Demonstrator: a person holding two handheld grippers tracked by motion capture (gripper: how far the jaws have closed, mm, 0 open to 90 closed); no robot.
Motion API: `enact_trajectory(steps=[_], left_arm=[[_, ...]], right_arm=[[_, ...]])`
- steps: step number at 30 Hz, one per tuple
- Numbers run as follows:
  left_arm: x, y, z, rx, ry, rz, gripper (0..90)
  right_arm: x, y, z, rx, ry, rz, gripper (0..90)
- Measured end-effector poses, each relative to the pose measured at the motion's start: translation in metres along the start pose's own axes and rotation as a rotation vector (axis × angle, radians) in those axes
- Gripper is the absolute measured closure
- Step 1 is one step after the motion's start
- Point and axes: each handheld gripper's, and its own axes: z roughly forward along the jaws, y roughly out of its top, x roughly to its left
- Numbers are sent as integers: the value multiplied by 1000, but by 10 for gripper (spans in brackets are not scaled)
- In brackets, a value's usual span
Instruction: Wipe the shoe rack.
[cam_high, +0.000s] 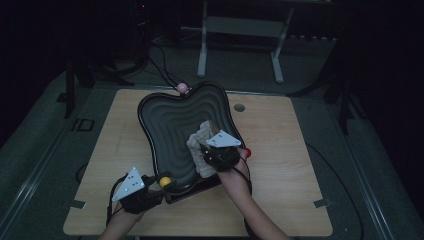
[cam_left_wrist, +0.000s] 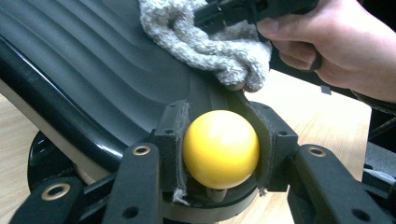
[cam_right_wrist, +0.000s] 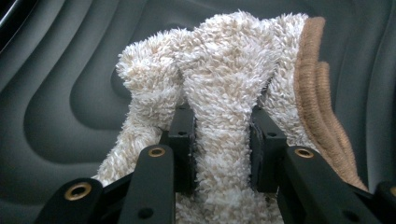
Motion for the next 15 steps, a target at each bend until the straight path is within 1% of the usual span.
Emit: enact_trajectory(steps=[6,7,15], left_arm=[[0,0,0,0,1,1,595],[0,0,0,0,0,1,595],[0,0,0,-1,0,-1,595]], right_arm=[[2,-7,-5,4,6,0,670],[2,-11,-7,3,9,3,671],[6,-25,-17,6,14,-13,670]])
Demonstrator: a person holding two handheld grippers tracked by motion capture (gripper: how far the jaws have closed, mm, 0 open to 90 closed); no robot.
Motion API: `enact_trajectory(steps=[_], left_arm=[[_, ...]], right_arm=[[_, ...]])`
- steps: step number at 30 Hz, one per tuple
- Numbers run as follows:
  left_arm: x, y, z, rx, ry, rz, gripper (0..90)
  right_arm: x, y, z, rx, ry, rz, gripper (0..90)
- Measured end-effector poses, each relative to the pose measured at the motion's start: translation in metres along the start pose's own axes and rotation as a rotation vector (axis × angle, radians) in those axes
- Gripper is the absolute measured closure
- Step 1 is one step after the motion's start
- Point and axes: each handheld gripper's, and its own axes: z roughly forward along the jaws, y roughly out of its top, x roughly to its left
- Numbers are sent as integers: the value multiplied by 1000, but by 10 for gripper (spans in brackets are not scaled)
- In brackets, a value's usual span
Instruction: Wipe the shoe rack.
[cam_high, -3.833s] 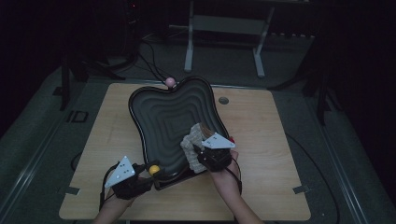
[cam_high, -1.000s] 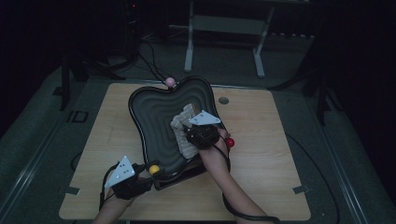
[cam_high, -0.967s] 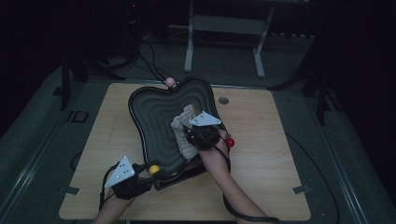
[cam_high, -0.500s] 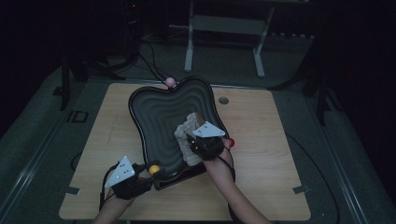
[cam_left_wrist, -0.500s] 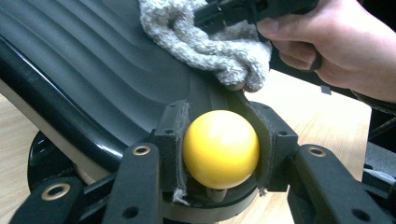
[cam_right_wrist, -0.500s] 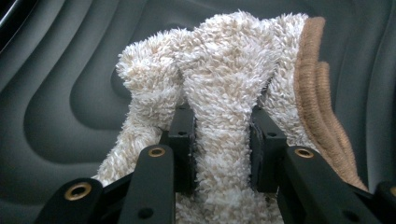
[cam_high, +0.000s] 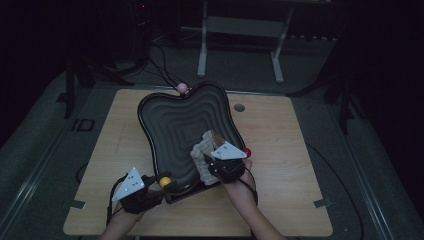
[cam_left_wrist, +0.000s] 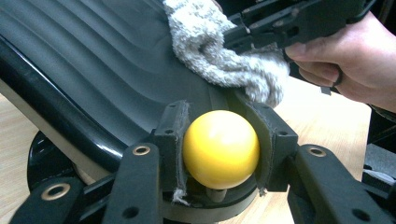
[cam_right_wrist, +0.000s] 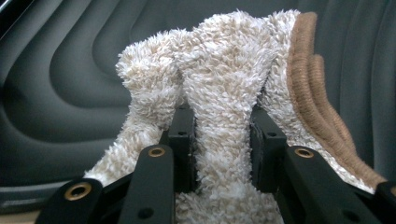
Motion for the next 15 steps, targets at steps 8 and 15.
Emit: enact_trajectory(steps=[8,15], left_arm=[[0,0,0,0,-2,1,595],[1,0,0,-2,-5,3,595]], right_arm=[[0,-1,-1,6,6,6,669],[-3,5,-2,2,25,24,675]])
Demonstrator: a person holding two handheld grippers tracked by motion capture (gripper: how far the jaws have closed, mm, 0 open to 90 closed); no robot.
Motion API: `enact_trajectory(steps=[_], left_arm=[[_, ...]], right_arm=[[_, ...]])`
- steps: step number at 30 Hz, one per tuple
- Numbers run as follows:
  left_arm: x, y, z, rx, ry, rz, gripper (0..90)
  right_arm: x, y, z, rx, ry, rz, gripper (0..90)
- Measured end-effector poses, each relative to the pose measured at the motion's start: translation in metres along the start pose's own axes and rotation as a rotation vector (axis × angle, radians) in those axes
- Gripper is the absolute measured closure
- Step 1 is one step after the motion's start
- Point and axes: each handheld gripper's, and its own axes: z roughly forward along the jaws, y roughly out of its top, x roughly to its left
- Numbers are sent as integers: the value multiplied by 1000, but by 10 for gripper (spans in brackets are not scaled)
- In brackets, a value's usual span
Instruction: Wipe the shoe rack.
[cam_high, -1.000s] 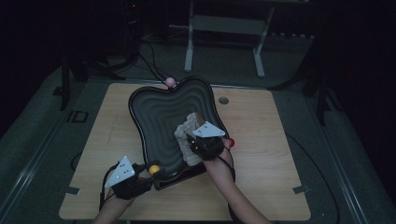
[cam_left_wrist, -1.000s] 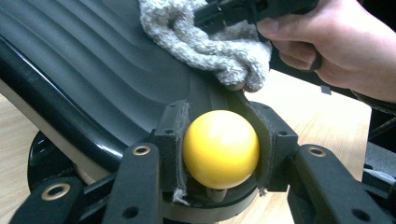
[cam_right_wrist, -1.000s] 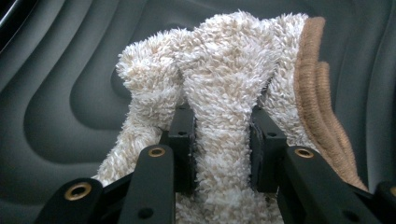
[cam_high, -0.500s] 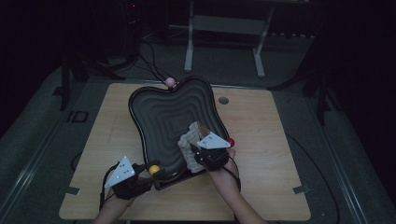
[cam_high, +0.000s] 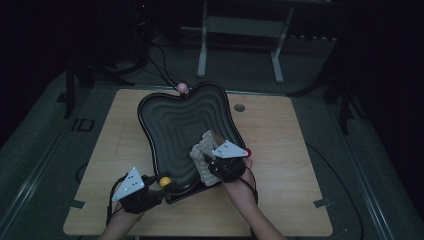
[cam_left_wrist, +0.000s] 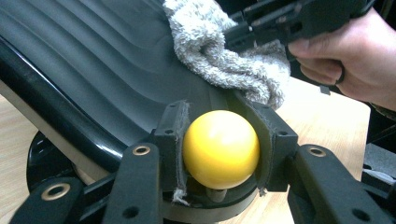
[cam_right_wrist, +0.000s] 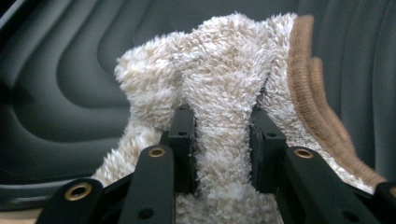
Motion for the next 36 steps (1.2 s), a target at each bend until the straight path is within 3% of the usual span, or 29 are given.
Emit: enact_trajectory(steps=[4,10,16,22,26,30,36], left_arm=[[0,0,0,-2,-4,3,595],[1,0,0,-2,-6,6,595],[1,0,0,-3,-5,4,595],[1,0,0,-3,-8,4,595],[1,0,0,-2,-8,4,595],[1,0,0,-2,-5,3,595],[1,0,0,-3,-6,3,595]], right_arm=[[-4,18,1,-26,19,12,677],[-6,60,6,-86,24,19,677],[-18,107,24,-112,2,32,677],[-24,135,44,-102,-23,55,677],[-21,140,60,-72,-52,32,676],[-21,131,77,-3,-88,3,673],[-24,119,75,-16,-66,18,672]])
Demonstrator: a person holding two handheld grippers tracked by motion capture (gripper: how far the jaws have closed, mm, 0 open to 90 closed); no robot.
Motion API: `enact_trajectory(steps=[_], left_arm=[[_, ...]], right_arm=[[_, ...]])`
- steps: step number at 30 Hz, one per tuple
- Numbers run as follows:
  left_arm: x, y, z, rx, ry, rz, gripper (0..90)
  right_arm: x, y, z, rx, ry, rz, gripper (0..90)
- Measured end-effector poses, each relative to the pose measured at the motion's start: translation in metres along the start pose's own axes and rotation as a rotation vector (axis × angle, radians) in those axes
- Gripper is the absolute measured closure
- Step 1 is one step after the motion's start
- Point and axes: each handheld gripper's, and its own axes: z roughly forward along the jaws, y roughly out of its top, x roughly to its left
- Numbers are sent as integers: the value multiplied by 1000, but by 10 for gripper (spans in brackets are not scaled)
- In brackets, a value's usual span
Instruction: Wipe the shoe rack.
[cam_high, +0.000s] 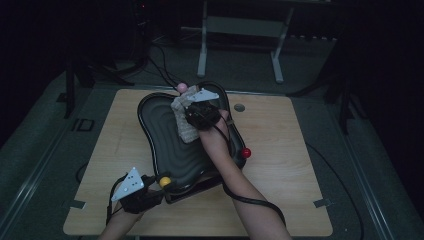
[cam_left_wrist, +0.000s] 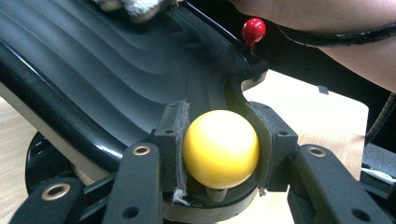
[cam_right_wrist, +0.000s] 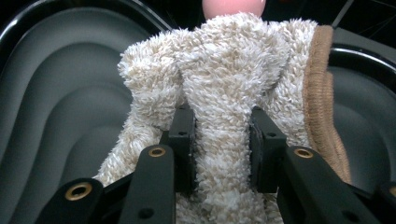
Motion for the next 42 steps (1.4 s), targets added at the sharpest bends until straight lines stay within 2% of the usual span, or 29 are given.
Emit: enact_trajectory(steps=[1,15,25,31,35,42], left_arm=[[0,0,0,2,0,2,595],[0,0,0,2,1,1,595],[0,-1,0,-6,4,1,595],[0,-1,0,-6,4,5,595],[1,-1,0,-10,-1,4,595],[6,-1,-1,-15,12,-4,595]], right_arm=[[1,-4,-2,4,1,-13,672],[13,-40,-23,-6,34,-47,672],[20,-64,-37,-12,46,-58,672],[22,-74,-43,-12,52,-57,672],[27,-81,-47,-11,38,-82,672],[30,-89,-51,-8,54,-81,672]])
